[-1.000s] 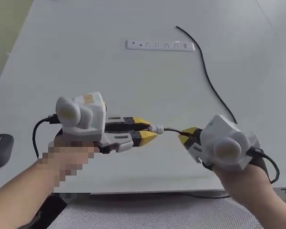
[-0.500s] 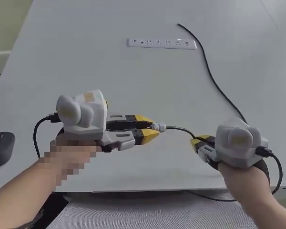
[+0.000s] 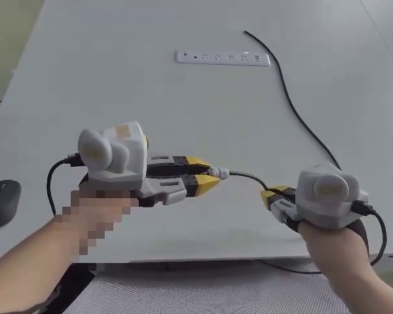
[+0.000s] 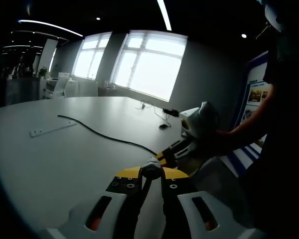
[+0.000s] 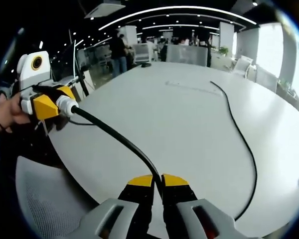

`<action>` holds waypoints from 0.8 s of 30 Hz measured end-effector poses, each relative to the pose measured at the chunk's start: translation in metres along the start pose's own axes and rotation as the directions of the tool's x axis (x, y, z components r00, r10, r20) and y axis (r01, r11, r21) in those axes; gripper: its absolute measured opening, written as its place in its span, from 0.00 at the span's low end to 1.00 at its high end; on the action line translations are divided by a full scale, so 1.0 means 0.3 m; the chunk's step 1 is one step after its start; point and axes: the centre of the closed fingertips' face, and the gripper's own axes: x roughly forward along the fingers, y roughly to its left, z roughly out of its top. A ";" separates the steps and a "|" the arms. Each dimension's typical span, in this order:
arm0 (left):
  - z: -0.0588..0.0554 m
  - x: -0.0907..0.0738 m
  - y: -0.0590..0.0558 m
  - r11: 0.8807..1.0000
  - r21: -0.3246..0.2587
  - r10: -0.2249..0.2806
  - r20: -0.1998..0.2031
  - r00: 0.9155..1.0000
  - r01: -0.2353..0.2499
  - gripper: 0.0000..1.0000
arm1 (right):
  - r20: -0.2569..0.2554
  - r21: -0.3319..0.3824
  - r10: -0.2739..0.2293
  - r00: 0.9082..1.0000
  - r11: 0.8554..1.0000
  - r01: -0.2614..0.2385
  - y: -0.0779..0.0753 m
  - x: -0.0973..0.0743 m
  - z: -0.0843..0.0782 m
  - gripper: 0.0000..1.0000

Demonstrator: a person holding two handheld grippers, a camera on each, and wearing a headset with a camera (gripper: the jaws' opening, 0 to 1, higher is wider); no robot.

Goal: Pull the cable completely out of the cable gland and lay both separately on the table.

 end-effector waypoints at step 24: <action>0.018 -0.013 0.028 1.000 -0.004 0.020 0.015 1.000 -0.020 0.15 | 0.033 -0.219 0.061 0.998 0.974 -0.052 0.065 -0.026 0.054 0.16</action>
